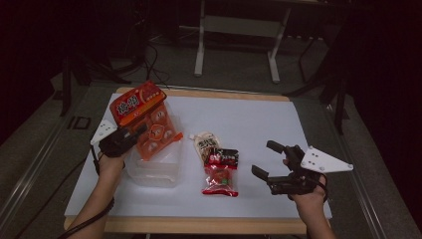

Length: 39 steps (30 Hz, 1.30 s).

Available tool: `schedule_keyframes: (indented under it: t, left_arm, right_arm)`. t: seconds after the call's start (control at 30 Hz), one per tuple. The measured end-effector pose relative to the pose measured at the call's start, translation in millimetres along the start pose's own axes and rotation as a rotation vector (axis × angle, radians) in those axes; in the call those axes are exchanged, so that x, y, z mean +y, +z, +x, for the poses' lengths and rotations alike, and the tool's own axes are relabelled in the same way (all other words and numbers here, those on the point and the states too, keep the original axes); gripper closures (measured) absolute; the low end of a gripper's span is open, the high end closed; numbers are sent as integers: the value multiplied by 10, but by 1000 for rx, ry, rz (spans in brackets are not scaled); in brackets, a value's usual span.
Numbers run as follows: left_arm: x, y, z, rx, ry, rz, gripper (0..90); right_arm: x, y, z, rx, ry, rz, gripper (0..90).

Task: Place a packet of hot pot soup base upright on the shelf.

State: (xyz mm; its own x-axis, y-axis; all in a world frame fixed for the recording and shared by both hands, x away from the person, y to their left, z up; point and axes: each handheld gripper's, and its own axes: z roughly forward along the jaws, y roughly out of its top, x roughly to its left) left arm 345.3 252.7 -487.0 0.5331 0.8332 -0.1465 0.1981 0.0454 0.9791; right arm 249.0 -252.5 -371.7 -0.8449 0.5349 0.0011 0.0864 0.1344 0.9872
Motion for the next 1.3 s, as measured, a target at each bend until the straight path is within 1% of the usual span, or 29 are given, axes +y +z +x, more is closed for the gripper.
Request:
schedule_keyframes:
  t: [0.03, 0.1, 0.17, 0.27, 0.3, 0.33, 0.37, 0.43, 0.5, 0.53, 0.57, 0.6, 0.63, 0.7, 0.73, 0.8, 0.83, 0.87, 0.9, 0.93, 0.97, 1.0, 1.03, 1.07, 1.3]
  left_arm:
    - [-3, 0, 10, 1, -5, -1, 672]
    - [-10, -4, 30, 2, -1, 5, 644]
    - [-12, -3, 32, -5, -1, 11, 612]
    - [-8, 9, 15, 8, 4, 17, 473]
    - [-4, 11, 9, 12, 1, 19, 440]
    - [0, 15, 0, 16, 3, 23, 431]
    - [8, 18, -9, 24, 7, 26, 390]
    - [23, 17, -18, 29, -1, 26, 301]
    - [37, 12, -23, 27, -24, 16, 220]
    - [45, 10, -25, 26, -28, 17, 165]
    - [50, 7, -28, 23, -25, 18, 140]
    - [57, 3, -33, 22, -11, 20, 115]
    - [63, -2, -35, 21, -7, 28, 57]
    - [76, -25, -35, 9, -14, 32, 50]
    - [83, -42, -41, 8, -18, 23, 31]
    - [103, -74, -46, -4, -13, 30, 21]
    - [113, -88, -51, -17, -12, 35, 21]
    - [125, -107, -59, -21, -11, 39, 20]
    - [134, -128, -68, -16, -6, 35, 20]
    - [146, -149, -77, -10, 2, 42, 21]
    - [156, -175, -85, -13, 6, 39, 20]
    - [156, -175, -85, -13, 6, 39, 20]
    - [175, -232, -91, -21, -6, 45, 20]
    - [178, -267, -95, -34, -13, 37, 15]
    - [193, -467, -134, -30, -5, 48, 15]
  right_arm:
    - [-2, 0, -2, -1, 0, 0, 131]
    - [-8, 1, -5, -6, -1, 5, 132]
    - [-18, 2, -14, -7, 0, 9, 133]
    - [-33, 0, -25, -10, 6, 9, 133]
    - [-36, 0, -28, -11, 9, 9, 133]
    - [-38, -1, -30, -13, 10, 8, 133]
    - [-39, -1, -32, -13, 11, 9, 133]
    - [-37, -3, -31, -15, 8, 11, 133]
    - [-32, -9, -31, -15, 8, 11, 133]
    - [-31, -14, -30, -17, 7, 12, 133]
    - [-29, -18, -31, -18, 6, 12, 133]
    - [-29, -21, -32, -19, 7, 14, 133]
    - [-30, -26, -36, -21, 9, 14, 133]
    - [-34, -27, -42, -22, 10, 14, 134]
    - [-38, -27, -45, -23, 12, 16, 140]
    - [-46, -20, -49, -37, 4, 26, 149]
    - [-50, -14, -51, -41, -1, 29, 149]
    - [-54, -12, -51, -38, 6, 29, 148]
    - [-57, -9, -52, -34, 12, 28, 148]
    - [-59, -5, -49, -35, 8, 32, 148]
    - [-60, -2, -46, -37, 4, 34, 148]
    - [-60, -2, -46, -37, 4, 34, 148]
    - [-60, -1, -44, -36, 5, 35, 148]
    - [-60, 0, -48, -31, 9, 35, 148]
    - [-69, -2, -61, -33, 16, 34, 148]
